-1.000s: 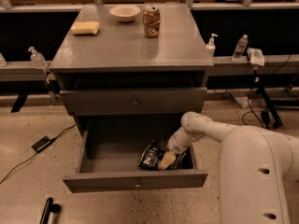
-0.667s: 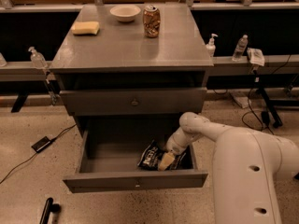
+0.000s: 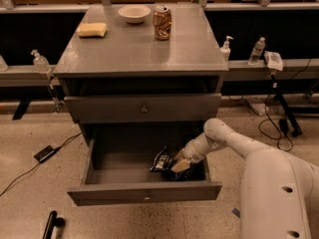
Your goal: Pick blue chip bag from middle drawer and place on counter
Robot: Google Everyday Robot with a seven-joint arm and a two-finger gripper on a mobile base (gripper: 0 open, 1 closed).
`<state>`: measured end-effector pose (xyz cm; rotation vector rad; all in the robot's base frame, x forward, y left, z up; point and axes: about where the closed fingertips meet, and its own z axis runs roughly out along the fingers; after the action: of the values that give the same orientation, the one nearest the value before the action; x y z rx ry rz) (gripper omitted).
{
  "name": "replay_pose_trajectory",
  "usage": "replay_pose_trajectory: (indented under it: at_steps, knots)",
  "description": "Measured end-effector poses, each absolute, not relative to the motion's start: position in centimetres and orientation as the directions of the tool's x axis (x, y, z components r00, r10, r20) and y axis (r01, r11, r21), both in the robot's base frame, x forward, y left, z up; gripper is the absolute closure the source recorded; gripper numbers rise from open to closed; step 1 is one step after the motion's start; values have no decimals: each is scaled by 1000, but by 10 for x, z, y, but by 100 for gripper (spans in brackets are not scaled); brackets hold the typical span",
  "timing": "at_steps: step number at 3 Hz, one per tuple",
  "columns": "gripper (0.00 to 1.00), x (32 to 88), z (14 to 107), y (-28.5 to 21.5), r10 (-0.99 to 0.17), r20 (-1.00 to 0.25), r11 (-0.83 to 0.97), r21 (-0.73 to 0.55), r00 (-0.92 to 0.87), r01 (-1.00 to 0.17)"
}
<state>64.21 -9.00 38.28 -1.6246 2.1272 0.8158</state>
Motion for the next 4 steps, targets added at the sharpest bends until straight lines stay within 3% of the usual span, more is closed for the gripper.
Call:
replay_pose_trajectory:
  at_steps: [1,2,4]
  knots:
    - [87,641,415,-102,-612,-757,108,206,-228,-973]
    - [100,643,463,-124,-506,-852,82,106,-133,-991]
    - [100,609,545,-152,-453,-890,118,-108,43,-987]
